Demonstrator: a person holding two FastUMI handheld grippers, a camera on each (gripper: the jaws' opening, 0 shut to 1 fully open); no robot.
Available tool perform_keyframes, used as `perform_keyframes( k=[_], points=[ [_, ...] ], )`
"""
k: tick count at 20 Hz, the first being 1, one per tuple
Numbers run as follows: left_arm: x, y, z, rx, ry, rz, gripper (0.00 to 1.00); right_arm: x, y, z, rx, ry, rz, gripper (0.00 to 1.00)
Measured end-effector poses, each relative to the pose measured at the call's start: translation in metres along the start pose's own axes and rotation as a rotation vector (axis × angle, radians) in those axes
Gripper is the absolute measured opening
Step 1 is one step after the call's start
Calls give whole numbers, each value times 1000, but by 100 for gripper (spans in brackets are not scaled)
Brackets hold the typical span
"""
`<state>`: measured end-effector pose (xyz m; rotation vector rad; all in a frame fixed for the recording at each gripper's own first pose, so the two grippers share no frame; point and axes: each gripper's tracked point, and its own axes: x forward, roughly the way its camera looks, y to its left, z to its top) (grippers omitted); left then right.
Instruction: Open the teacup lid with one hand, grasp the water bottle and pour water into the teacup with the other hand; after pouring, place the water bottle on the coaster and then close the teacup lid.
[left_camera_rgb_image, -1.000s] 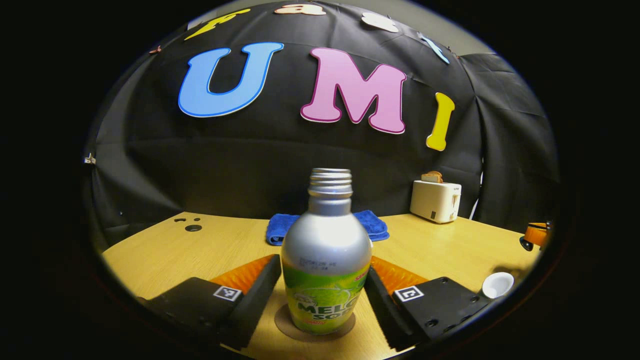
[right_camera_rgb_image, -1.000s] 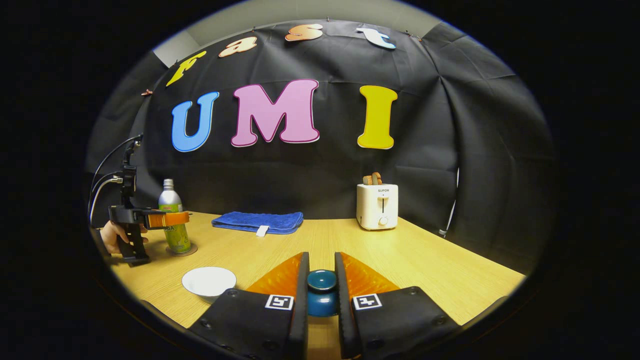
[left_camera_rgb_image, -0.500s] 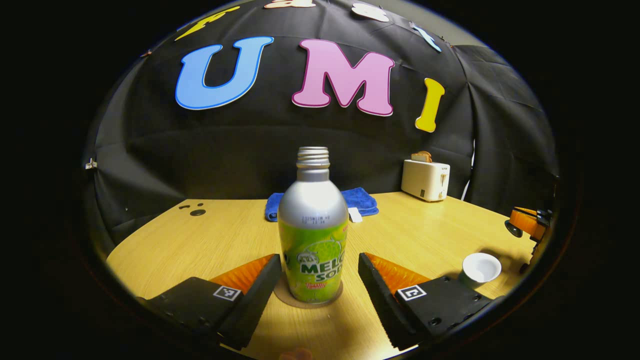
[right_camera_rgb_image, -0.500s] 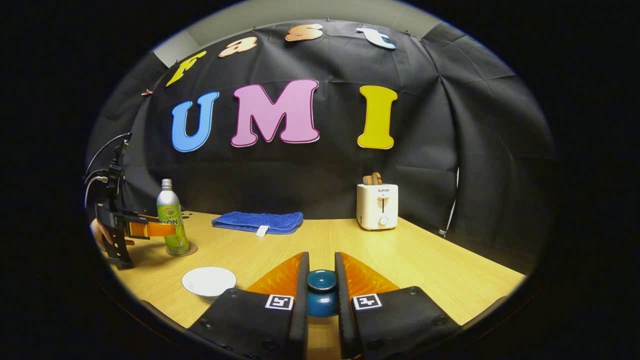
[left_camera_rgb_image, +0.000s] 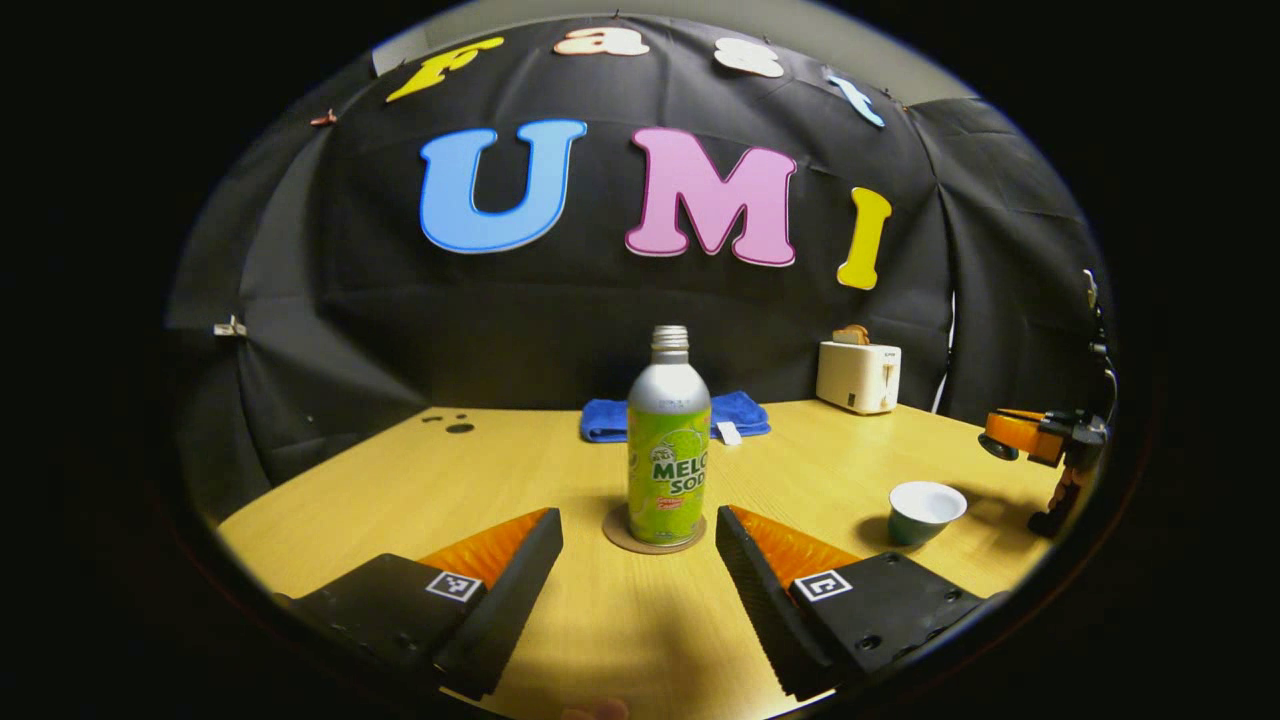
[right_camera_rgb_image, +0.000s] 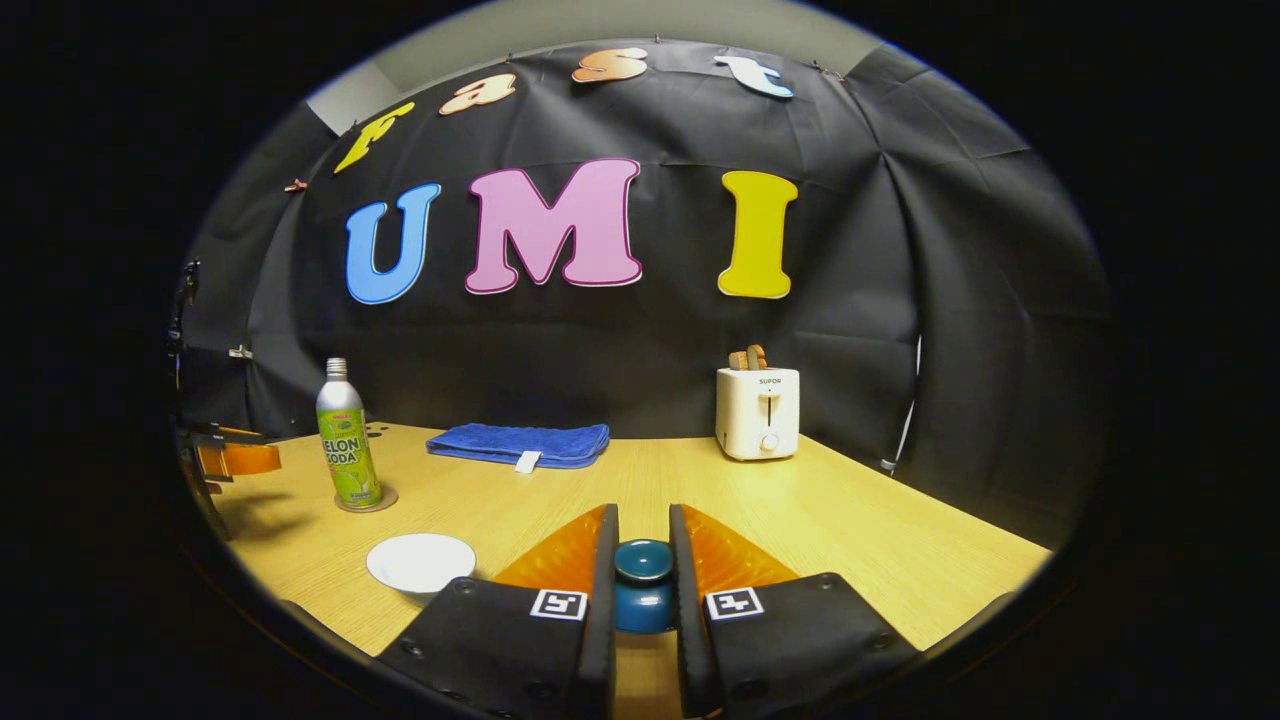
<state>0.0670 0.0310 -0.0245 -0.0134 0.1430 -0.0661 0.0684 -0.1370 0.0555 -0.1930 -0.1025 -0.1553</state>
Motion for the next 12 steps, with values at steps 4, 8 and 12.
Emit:
perform_keyframes(
  k=[4,8,12],
  points=[
    [-10,7,0,-13,-31,3,97,-5,36,10,59,-6,66,29],
    [-1,9,-5,-61,-58,-35,97,2,80,25,15,-16,138,28],
    [-7,23,-4,6,-84,-8,97,12,120,14,-18,38,200,28]
  ],
)
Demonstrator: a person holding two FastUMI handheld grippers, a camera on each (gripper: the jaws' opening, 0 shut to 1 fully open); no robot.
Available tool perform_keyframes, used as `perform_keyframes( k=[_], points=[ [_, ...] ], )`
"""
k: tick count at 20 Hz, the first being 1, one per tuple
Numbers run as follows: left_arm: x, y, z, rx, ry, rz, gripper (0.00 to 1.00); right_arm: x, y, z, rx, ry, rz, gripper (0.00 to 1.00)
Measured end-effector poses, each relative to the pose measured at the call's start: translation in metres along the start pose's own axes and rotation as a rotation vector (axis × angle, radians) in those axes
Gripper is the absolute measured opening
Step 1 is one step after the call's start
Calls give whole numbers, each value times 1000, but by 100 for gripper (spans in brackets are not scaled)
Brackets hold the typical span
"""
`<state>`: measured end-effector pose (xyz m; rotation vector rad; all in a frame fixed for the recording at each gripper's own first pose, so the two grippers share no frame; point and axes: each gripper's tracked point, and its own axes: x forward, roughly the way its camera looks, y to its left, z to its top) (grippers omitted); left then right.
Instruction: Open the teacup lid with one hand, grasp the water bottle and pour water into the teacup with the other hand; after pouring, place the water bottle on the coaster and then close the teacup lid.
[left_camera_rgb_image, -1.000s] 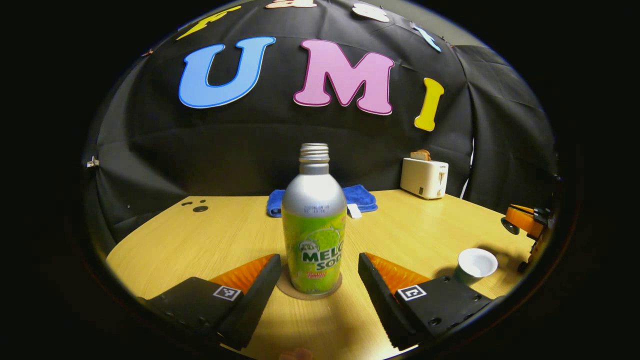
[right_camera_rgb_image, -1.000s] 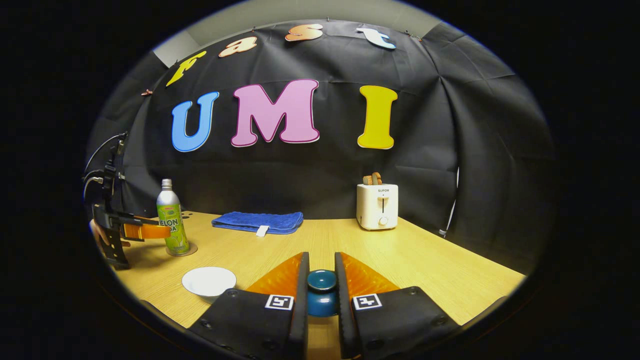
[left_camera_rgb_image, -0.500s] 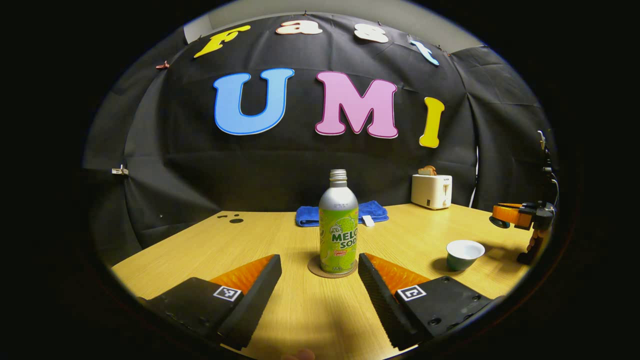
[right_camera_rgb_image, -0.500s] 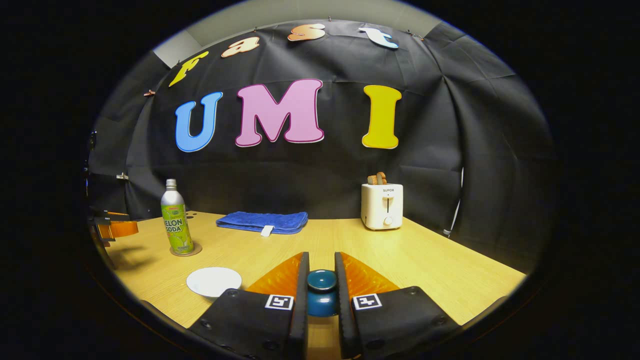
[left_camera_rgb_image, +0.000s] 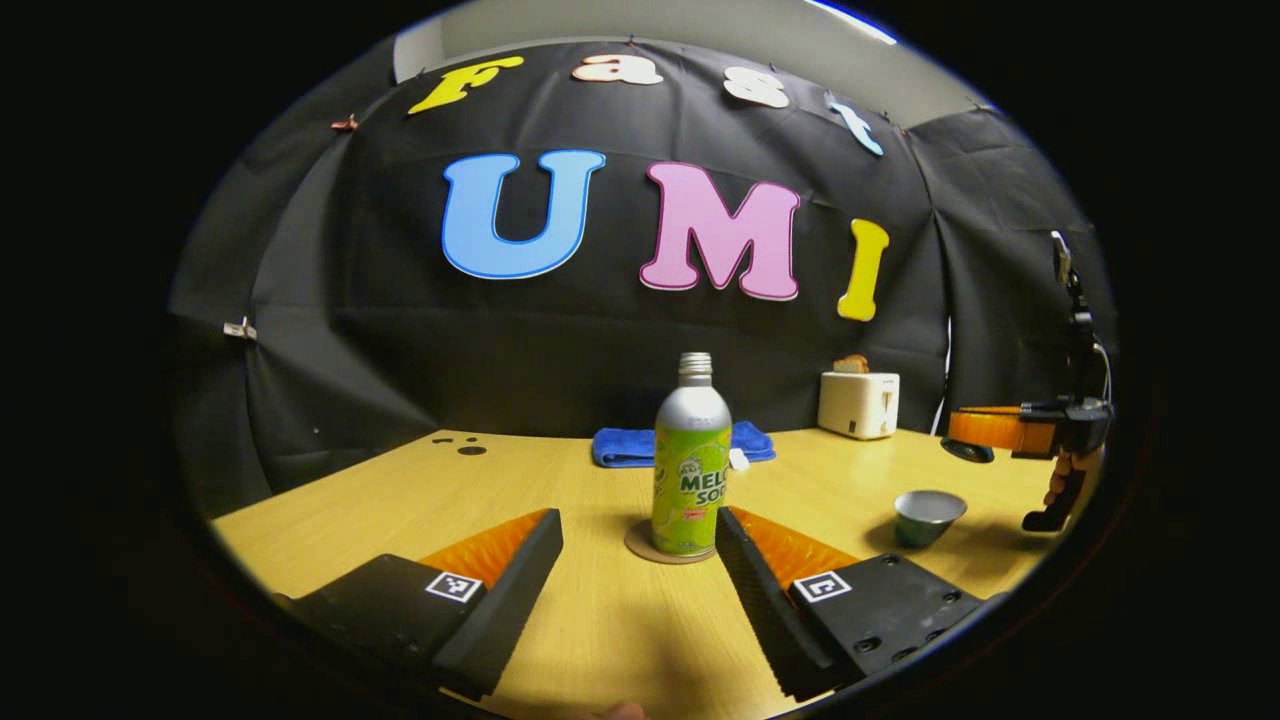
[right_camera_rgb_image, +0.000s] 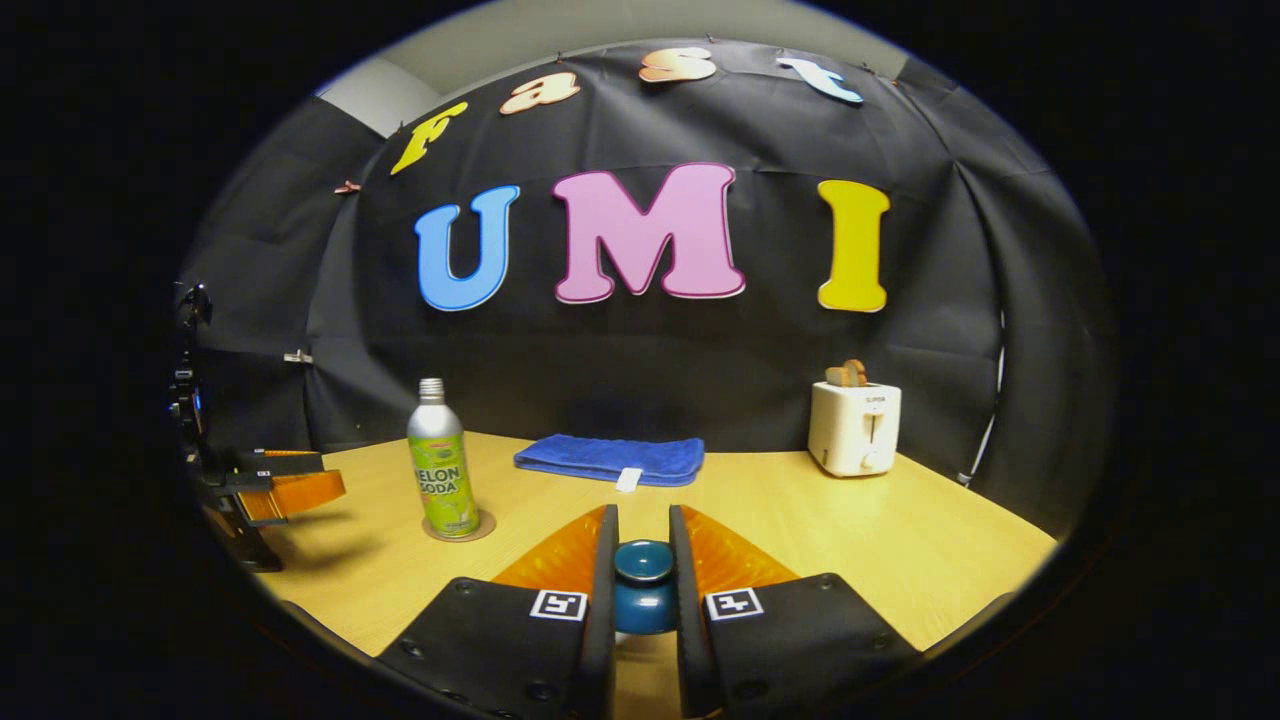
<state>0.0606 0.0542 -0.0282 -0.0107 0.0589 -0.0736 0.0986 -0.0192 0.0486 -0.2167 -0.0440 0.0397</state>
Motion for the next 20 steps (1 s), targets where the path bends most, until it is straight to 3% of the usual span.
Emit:
perform_keyframes(
  k=[5,6,7,10,18,20],
  points=[
    [2,-7,3,-6,2,-34,96,14,25,-23,-32,79,32,28],
    [2,-6,2,-7,2,-35,96,15,26,-29,-31,97,30,24],
    [2,-8,4,-6,2,-41,96,16,30,-35,-26,116,33,29],
    [1,-10,4,-6,1,-53,96,17,32,-47,-25,166,32,28],
    [1,-10,5,-5,0,-57,96,14,29,-51,-36,192,13,27],
    [2,-10,4,-5,1,-57,96,13,28,-49,-40,186,9,35]
  ],
)
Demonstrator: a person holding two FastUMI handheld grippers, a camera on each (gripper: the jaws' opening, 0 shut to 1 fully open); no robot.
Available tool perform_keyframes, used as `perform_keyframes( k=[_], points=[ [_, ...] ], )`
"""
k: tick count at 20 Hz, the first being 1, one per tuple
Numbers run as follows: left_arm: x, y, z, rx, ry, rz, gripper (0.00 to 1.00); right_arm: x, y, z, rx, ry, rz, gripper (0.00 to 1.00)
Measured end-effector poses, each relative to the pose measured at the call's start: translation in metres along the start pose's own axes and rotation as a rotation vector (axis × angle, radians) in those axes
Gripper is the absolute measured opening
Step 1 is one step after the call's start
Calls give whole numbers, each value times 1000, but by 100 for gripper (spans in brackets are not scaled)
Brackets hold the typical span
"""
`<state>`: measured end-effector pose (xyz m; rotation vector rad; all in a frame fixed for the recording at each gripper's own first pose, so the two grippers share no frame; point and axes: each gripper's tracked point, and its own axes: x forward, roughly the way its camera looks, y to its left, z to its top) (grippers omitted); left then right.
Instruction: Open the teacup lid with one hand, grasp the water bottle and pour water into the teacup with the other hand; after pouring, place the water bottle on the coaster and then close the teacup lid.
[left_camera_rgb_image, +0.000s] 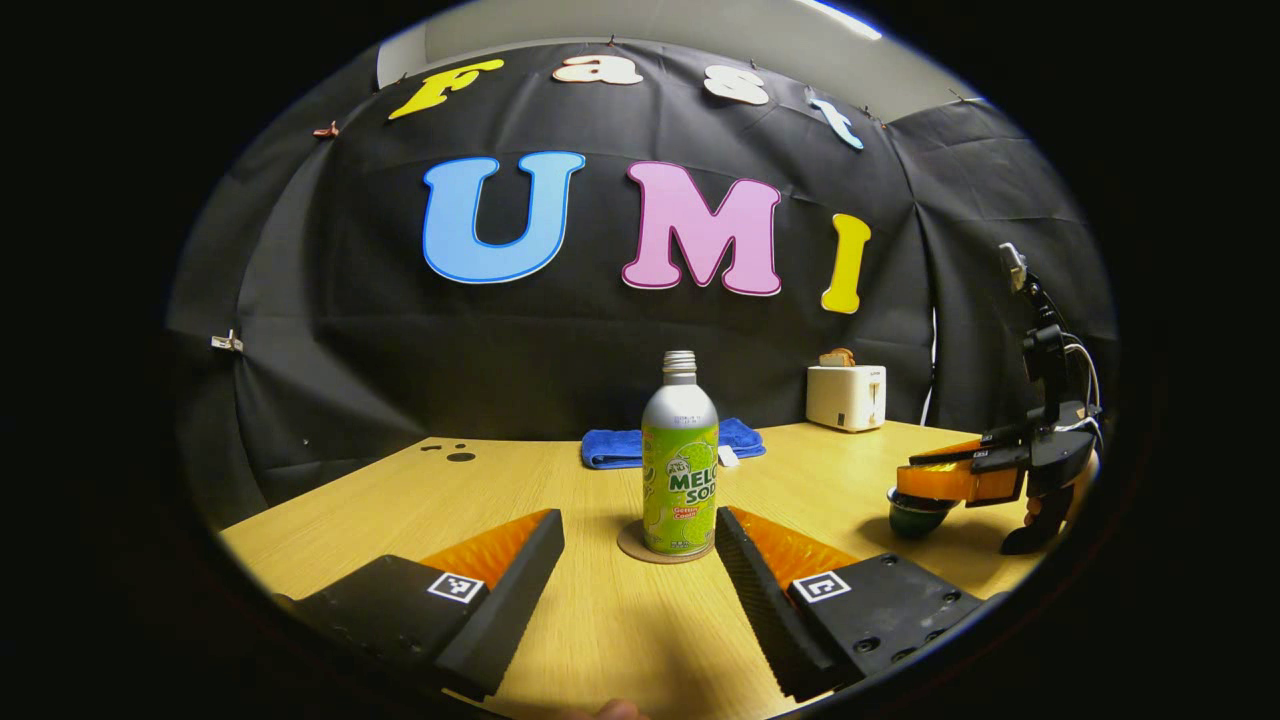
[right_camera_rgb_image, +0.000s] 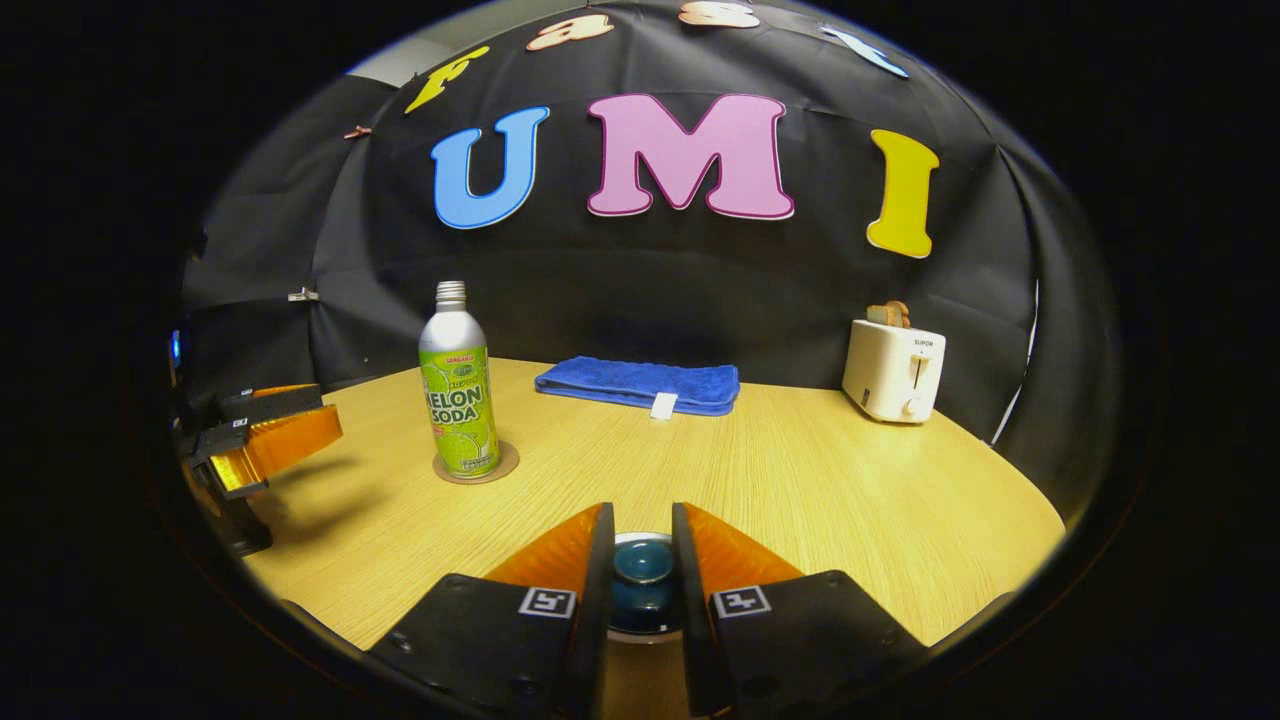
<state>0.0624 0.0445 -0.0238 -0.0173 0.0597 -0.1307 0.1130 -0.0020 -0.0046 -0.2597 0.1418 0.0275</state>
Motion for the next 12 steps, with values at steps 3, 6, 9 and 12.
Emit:
perform_keyframes(
  k=[3,6,9,12],
  points=[
    [0,3,0,0,1,16,96,-5,2,2,-2,-14,4,38],
    [-3,1,-1,-1,1,38,96,-10,1,7,6,-67,2,81],
    [-5,-7,0,-1,1,50,96,-28,0,15,-9,-123,-12,100],
    [-6,-15,0,-2,2,71,96,-41,-5,23,-6,-192,-55,98]
  ],
)
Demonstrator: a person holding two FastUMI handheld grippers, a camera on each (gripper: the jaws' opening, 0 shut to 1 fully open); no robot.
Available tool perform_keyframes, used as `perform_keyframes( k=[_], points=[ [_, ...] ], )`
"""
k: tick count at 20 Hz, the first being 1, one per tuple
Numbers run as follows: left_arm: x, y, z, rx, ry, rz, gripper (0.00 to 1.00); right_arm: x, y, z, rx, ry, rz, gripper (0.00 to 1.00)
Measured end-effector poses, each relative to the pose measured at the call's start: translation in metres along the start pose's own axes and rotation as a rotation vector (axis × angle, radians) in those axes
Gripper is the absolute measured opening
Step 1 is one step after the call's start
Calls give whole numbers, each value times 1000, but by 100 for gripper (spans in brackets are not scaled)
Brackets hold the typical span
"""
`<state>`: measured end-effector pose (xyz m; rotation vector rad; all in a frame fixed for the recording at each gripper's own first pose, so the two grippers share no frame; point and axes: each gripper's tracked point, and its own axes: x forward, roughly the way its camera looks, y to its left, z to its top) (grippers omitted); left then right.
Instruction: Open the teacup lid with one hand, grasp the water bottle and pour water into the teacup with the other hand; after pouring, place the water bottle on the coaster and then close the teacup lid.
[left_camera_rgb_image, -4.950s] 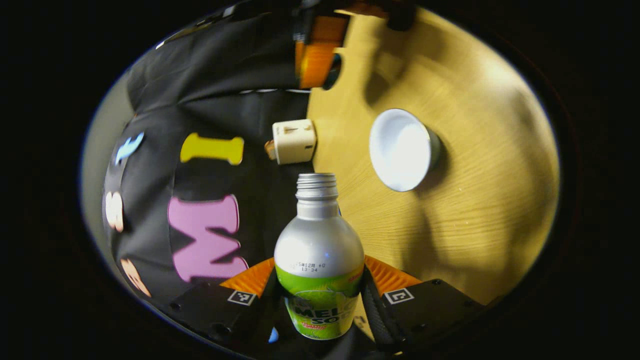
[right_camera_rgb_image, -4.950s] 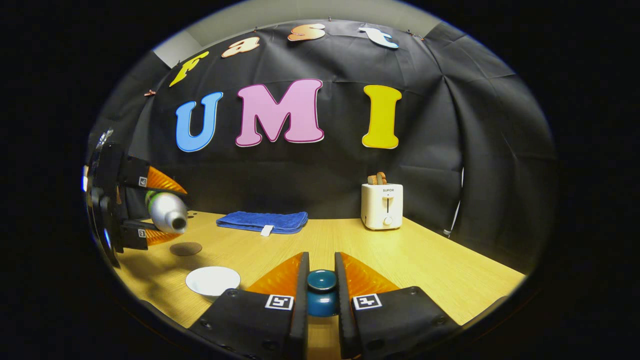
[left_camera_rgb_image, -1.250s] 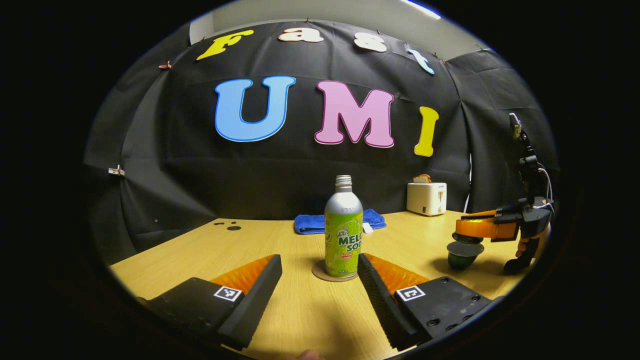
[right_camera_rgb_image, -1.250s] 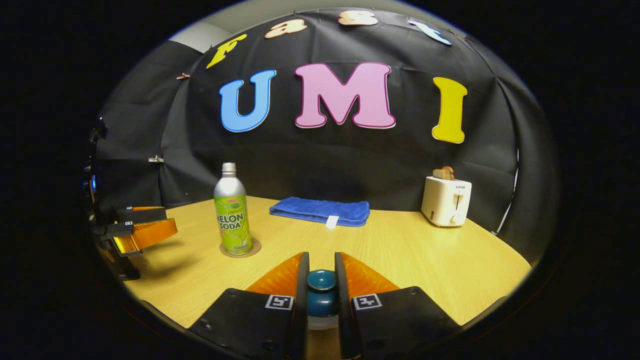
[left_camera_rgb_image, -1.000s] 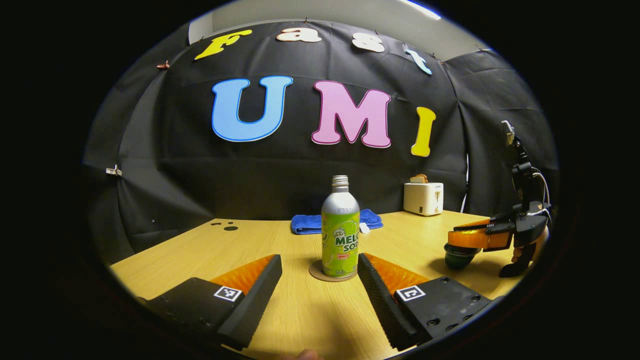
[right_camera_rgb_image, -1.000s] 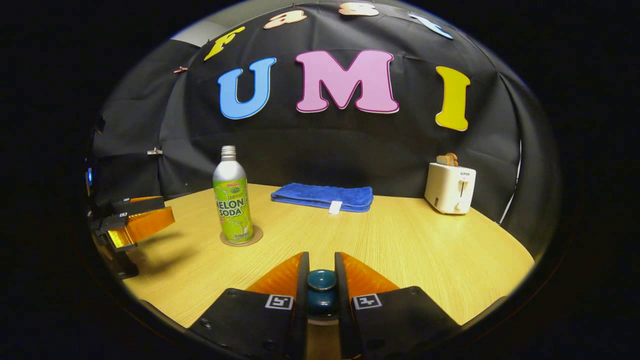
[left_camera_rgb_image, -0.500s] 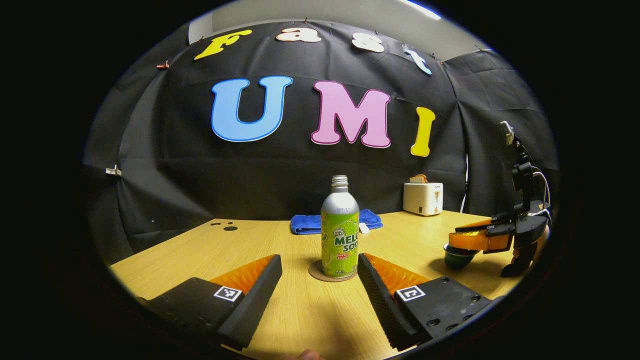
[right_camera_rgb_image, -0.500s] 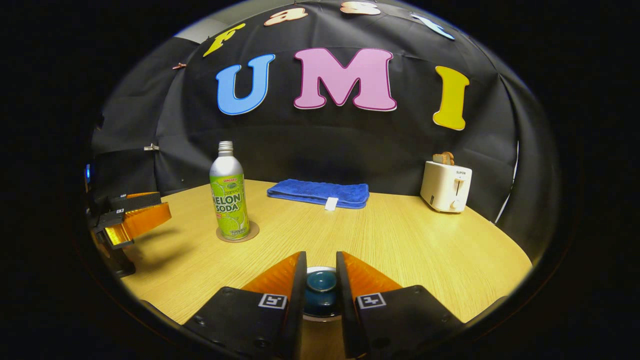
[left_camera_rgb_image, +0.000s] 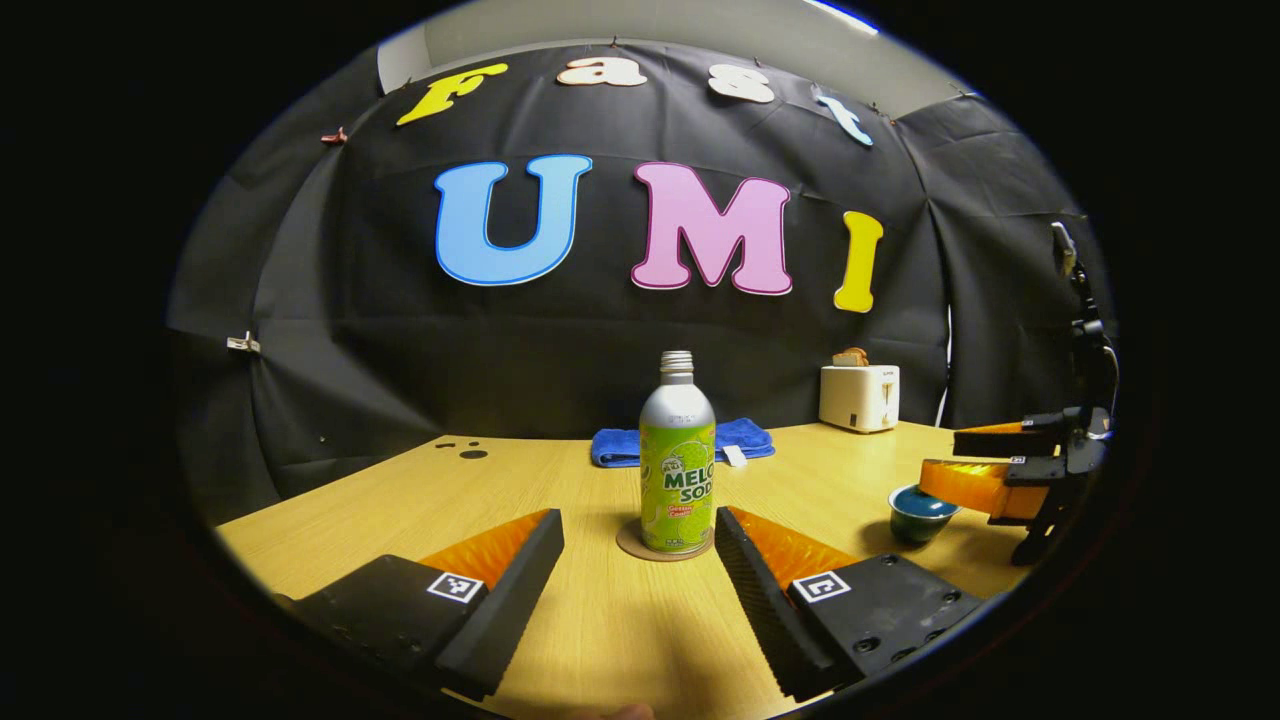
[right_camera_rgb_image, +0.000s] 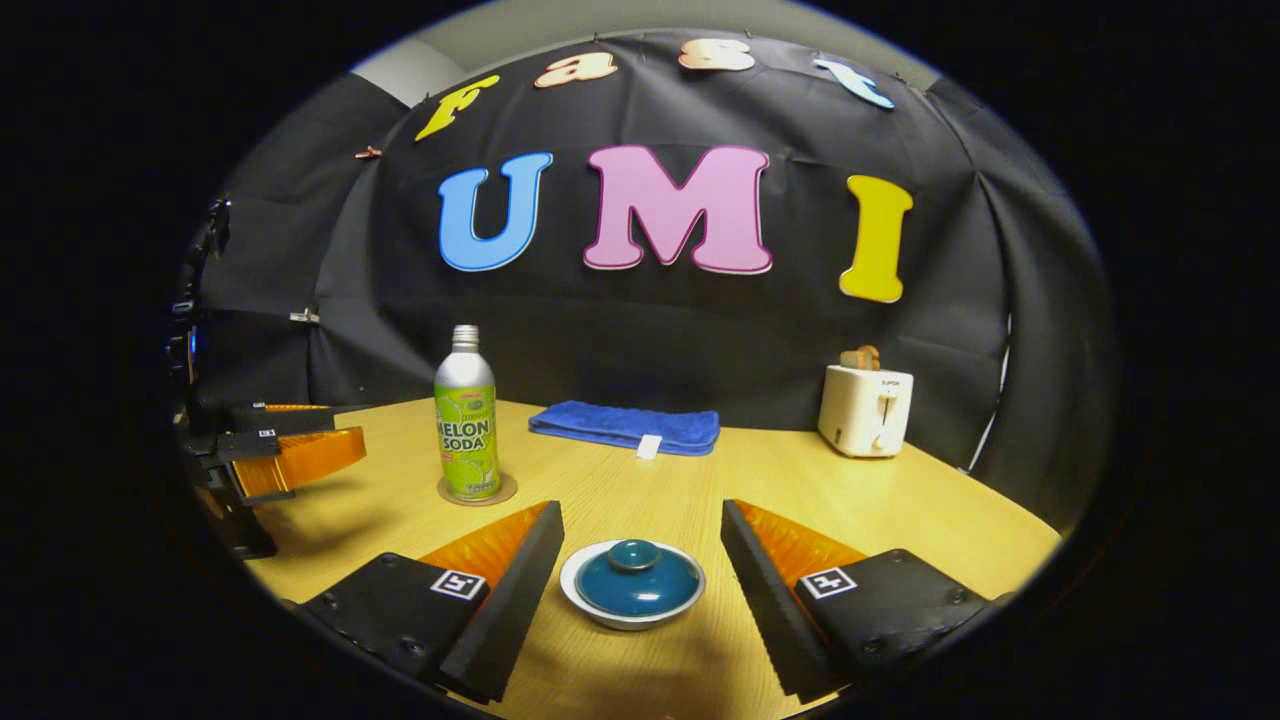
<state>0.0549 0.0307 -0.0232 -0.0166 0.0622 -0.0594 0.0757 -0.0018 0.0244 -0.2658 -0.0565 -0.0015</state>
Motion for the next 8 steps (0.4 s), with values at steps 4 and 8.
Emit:
perform_keyframes(
  k=[4,8],
  points=[
    [-1,-14,0,0,0,-1,96,-6,3,4,41,-37,2,97],
    [0,-10,-1,-2,2,78,96,-5,1,-2,72,-25,-4,97]
  ],
)
